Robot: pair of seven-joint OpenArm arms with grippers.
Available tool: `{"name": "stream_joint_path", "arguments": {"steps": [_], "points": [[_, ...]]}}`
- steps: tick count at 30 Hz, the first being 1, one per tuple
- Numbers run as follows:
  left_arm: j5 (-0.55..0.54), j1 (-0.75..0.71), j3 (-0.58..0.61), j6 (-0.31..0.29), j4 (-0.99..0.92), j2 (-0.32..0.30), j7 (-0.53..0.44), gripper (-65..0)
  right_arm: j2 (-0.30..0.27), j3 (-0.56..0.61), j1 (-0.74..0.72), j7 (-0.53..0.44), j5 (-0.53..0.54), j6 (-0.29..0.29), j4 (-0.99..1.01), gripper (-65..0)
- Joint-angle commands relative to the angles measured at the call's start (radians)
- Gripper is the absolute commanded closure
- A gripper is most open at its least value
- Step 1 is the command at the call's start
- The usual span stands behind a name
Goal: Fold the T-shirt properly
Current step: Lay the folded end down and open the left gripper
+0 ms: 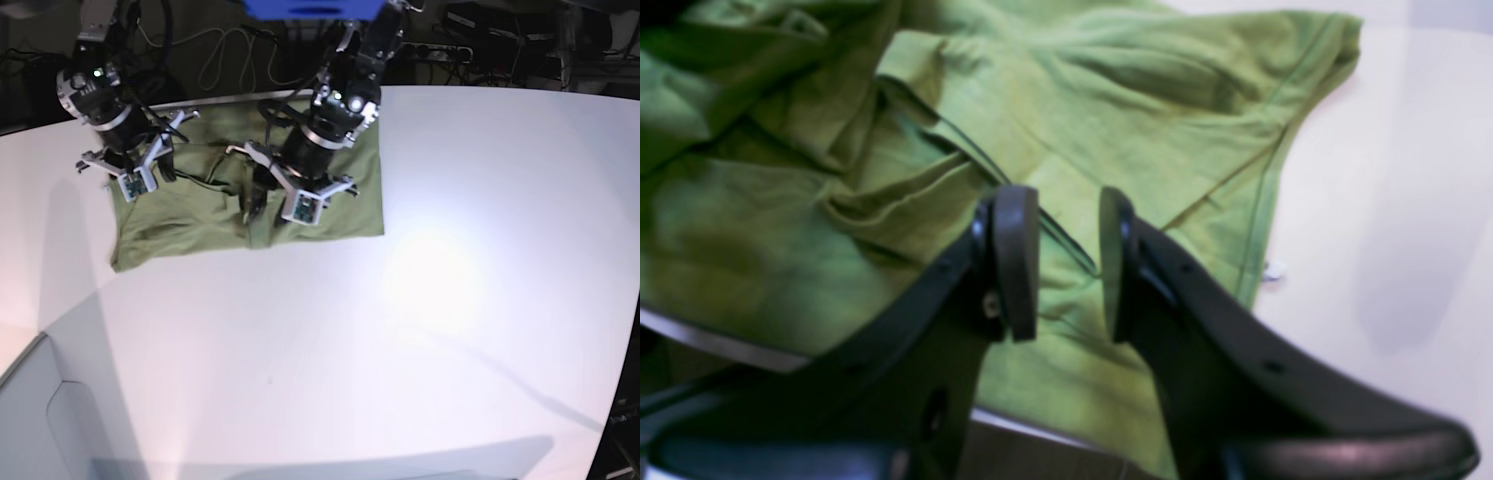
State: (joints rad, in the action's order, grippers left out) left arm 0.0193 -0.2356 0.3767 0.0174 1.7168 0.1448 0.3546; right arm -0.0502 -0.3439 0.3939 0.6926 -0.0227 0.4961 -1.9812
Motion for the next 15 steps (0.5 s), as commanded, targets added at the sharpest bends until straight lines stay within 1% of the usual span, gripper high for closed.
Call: {"name": "stream_joint_path", "arguments": {"steps": [1,2,5,8,10,13,15], "points": [[-0.005,-0.011,0.003,-0.006,0.044,0.012,-0.024,-21.3,-0.007,-0.002,-0.002,-0.020,0.013,0.009,-0.017,-14.2],[-0.005,-0.028,-0.002,-0.006,0.070,0.012,-0.024,-21.3,-0.007,-0.002,-0.002,-0.020,0.013,0.009,-0.017,-14.2],[-0.005,-0.058,-0.002,-0.006,0.121,-0.044,-0.025,-21.9,-0.007,-0.002,-0.003,-0.020,0.013,0.009,-0.017,-14.2],[-0.005,-0.077,-0.029,-0.006,0.122,-0.083,-0.025,-26.0,-0.007,-0.001,-0.005,-0.020,0.013,0.009,-0.017,-14.2],[-0.006,-0.083,-0.087,-0.006,0.105,-0.081,-0.027,-27.5,-0.006,-0.001,-0.006,-0.020,0.013,0.009,-0.017,-14.2],[-0.011,-0.083,-0.157,-0.006,0.079,-0.073,-0.027,-27.5,-0.006,-0.001,-0.006,-0.020,0.013,0.009,-0.017,-14.2],[-0.052,-0.083,-0.178,-0.006,0.076,-0.075,-0.027,-27.6,-0.006,-0.001,-0.006,-0.020,0.013,0.009,-0.017,-14.2]]}}
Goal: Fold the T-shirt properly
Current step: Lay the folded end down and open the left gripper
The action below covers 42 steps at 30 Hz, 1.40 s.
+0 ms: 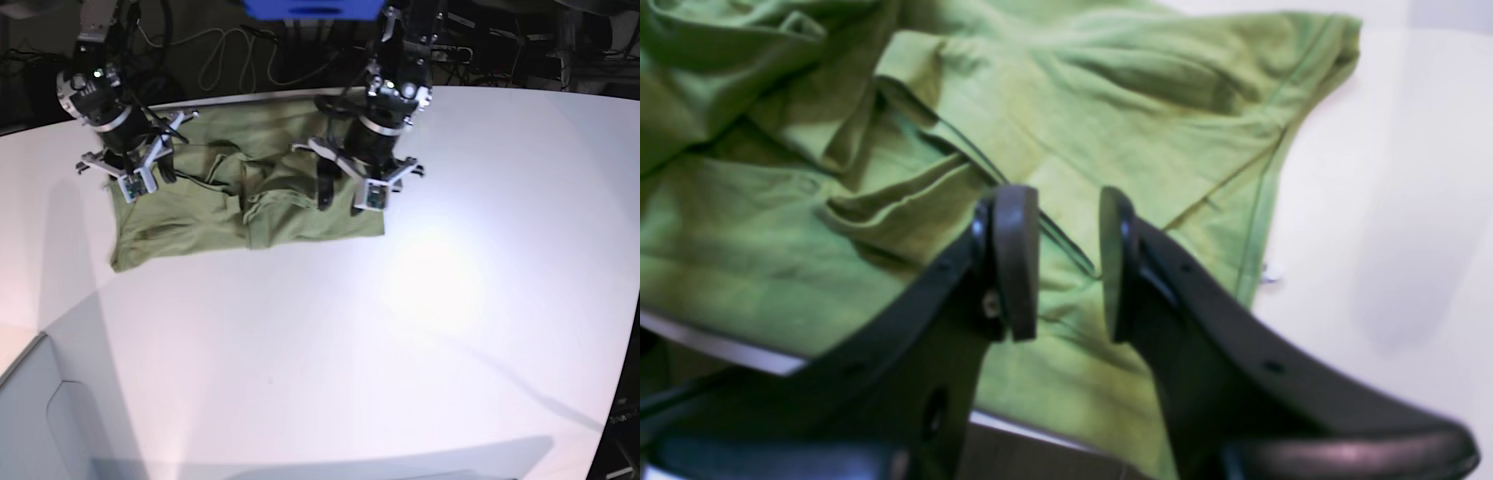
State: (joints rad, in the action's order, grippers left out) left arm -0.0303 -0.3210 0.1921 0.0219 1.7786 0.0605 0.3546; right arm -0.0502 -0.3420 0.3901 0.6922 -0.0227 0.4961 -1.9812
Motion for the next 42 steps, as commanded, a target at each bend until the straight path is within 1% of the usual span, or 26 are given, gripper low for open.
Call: {"name": "stream_joint_path", "arguments": {"steps": [1,4,7,10,13,22,28,35,39,42], "points": [[-0.033,0.004,0.002,-0.012,0.014,0.003,-0.025,-27.6,-0.006,-0.002,-0.003,-0.019,0.013,0.009,-0.017,-14.2],[-0.112,0.010,0.005,-0.012,-0.010,-0.027,-0.025,-27.6,-0.006,-0.002,-0.003,-0.019,0.013,0.009,-0.017,-14.2],[-0.178,0.015,0.008,-0.012,-0.066,-0.041,-0.025,-27.6,-0.006,-0.002,-0.001,-0.019,0.013,0.009,-0.017,-14.2],[-0.198,0.024,0.008,-0.012,-0.104,-0.038,-0.027,-27.6,-0.007,-0.002,-0.001,-0.019,0.013,0.009,-0.017,-14.2],[-0.198,0.032,0.019,-0.012,-0.118,-0.035,-0.027,-27.6,-0.007,-0.002,0.000,-0.019,0.013,0.009,-0.017,-14.2],[-0.196,0.047,0.117,-0.012,-0.124,-0.038,-0.027,-27.6,-0.007,-0.002,0.002,-0.019,0.013,0.009,-0.017,-14.2],[-0.193,0.055,0.229,-0.017,-0.125,-0.044,-0.025,-27.6,-0.007,-0.009,0.002,-0.019,0.013,0.009,-0.017,-14.2],[-0.198,0.078,0.384,-0.013,-0.119,-0.100,-0.025,-27.6,-0.007,-0.010,-0.004,-0.019,0.013,0.009,-0.017,-14.2],[-0.198,0.076,0.393,-0.013,-0.096,-0.109,-0.025,-27.6,-0.009,-0.012,-0.006,-0.019,0.013,0.009,-0.020,-14.4],[-0.198,0.073,0.393,-0.013,-0.069,-0.135,-0.025,-27.6,-0.009,-0.012,-0.020,-0.019,0.013,0.009,-0.022,-14.7]]}}
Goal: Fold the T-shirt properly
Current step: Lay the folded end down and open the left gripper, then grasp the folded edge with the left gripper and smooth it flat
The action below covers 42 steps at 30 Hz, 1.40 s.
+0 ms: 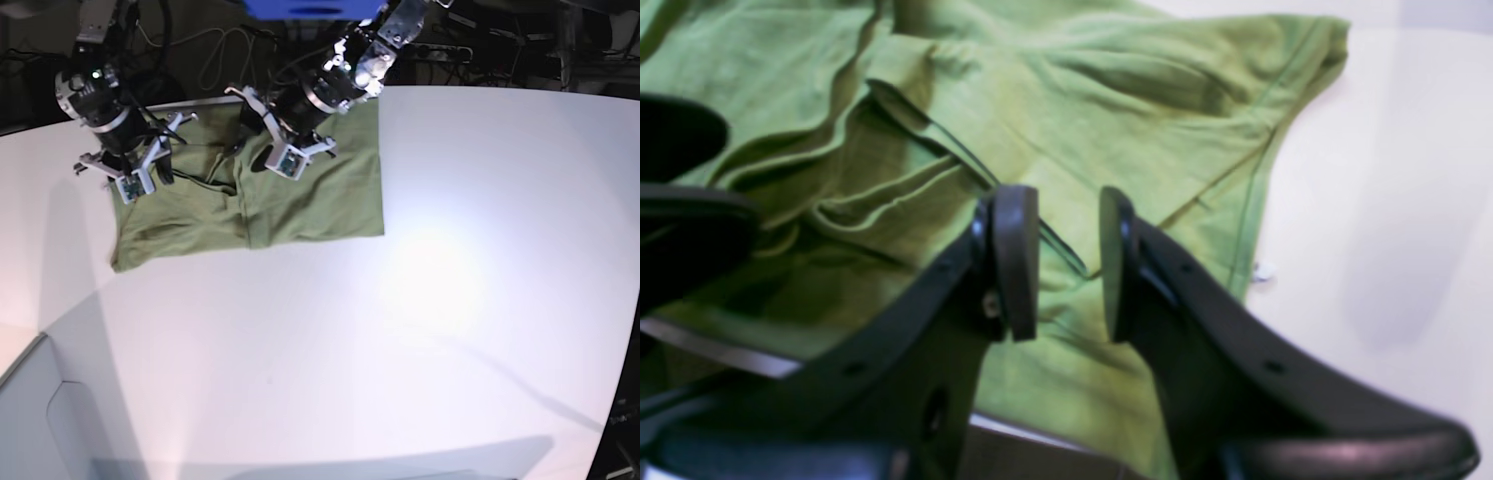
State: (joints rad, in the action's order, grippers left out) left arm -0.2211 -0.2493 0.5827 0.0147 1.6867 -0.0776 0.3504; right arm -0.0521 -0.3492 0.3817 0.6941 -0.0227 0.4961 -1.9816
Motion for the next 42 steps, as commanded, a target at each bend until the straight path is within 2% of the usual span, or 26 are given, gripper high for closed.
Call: {"name": "stream_joint_path", "arguments": {"steps": [1,4,9,11,13,24,35,37,42], "points": [[-0.007,0.000,0.001,-0.006,0.039,-0.003,-0.021,-27.6,-0.007,-0.006,-0.017,-0.021,0.013,0.009,-0.022,-14.8],[-0.007,-0.014,-0.039,-0.006,0.109,-0.040,-0.021,-27.6,-0.005,-0.024,-0.039,-0.021,0.013,0.009,-0.020,-21.1],[-0.007,-0.055,-0.177,-0.006,0.152,-0.060,-0.021,-27.6,-0.001,-0.096,-0.086,-0.020,0.014,0.009,0.015,-44.5],[-0.007,-0.068,-0.234,-0.008,0.151,-0.060,-0.021,-27.6,-0.004,-0.118,-0.115,-0.020,0.017,0.009,0.057,-51.1],[-0.007,-0.078,-0.278,-0.009,0.141,-0.060,-0.021,-27.6,-0.005,-0.139,-0.142,-0.020,0.019,0.009,0.112,-54.6],[-0.008,-0.140,-0.438,-0.006,0.131,-0.050,-0.021,-27.6,-0.005,-0.204,-0.249,-0.021,0.016,0.013,0.382,-55.0],[-0.008,-0.152,-0.547,-0.006,0.039,-0.050,-0.024,-27.6,-0.018,-0.196,-0.200,-0.029,0.019,0.013,0.417,-54.6],[-0.008,-0.152,-0.550,-0.006,0.022,-0.050,-0.026,-27.6,-0.018,-0.196,-0.195,-0.029,0.019,0.014,0.417,-51.2],[-0.008,-0.149,-0.547,-0.006,0.008,-0.049,-0.026,-27.6,-0.013,-0.189,-0.163,-0.029,0.019,0.014,0.417,-36.5]]}}
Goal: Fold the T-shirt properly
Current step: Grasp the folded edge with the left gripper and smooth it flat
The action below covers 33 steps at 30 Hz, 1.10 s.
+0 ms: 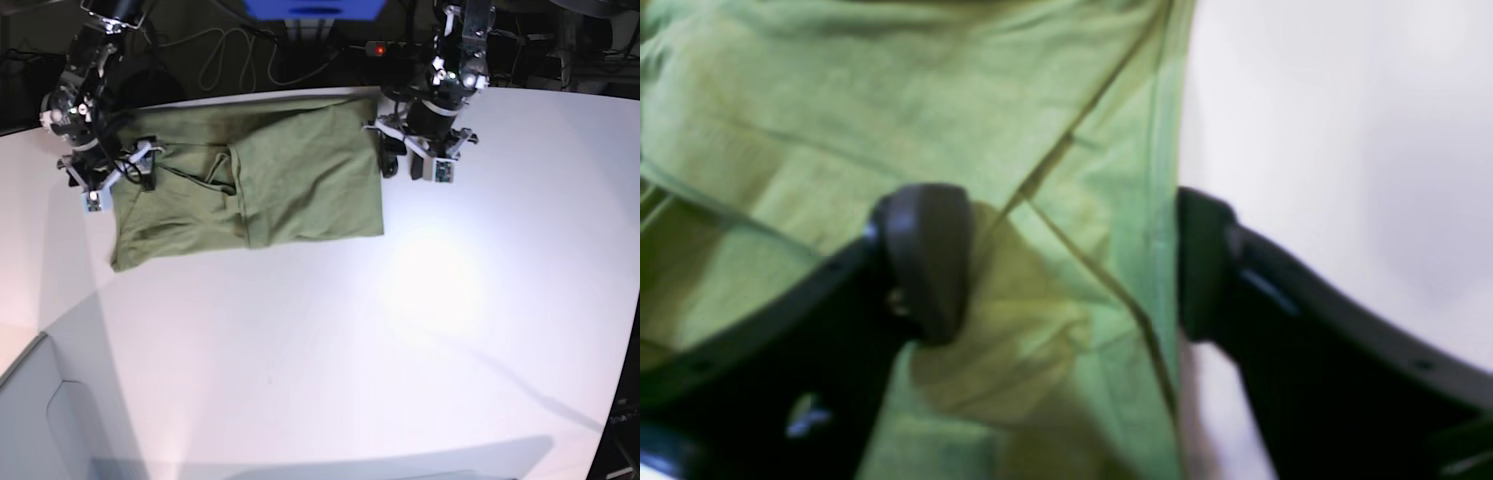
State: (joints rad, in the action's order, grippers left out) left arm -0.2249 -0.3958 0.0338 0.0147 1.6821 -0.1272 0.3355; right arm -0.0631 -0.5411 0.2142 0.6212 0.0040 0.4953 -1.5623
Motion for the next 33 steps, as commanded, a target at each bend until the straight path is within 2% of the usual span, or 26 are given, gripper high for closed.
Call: {"name": "stream_joint_path", "arguments": {"steps": [1,8,13,20,23,30,33], "points": [[-0.005,-0.002,0.002,-0.006,0.014,0.001,-0.011,-27.6,-0.002,0.013,0.006,0.044,-0.008,0.015,0.000,-33.7],[-0.005,0.001,0.004,-0.006,0.014,0.002,-0.011,-27.6,-0.002,0.086,0.035,0.044,-0.008,0.015,0.000,-16.0],[-0.005,-0.007,0.004,-0.006,0.026,0.002,-0.011,-27.6,-0.002,0.089,0.031,0.044,-0.008,0.015,-0.003,0.0],[-0.005,-0.030,0.007,-0.011,0.174,0.004,-0.008,-27.6,-0.007,0.082,0.029,0.042,-0.006,0.015,-0.076,-0.1],[-0.005,-0.027,0.062,-0.012,0.235,0.016,-0.006,-27.6,-0.004,0.082,0.029,0.044,-0.006,0.015,-0.115,-0.1],[0.005,0.074,0.415,-0.014,0.203,0.004,-0.006,-27.6,-0.002,0.086,0.031,0.050,-0.006,0.015,-0.158,-0.1],[-0.003,0.128,0.529,-0.009,0.148,-0.004,-0.005,-27.6,-0.007,0.086,0.029,0.050,-0.006,0.015,-0.158,-0.1]]}}
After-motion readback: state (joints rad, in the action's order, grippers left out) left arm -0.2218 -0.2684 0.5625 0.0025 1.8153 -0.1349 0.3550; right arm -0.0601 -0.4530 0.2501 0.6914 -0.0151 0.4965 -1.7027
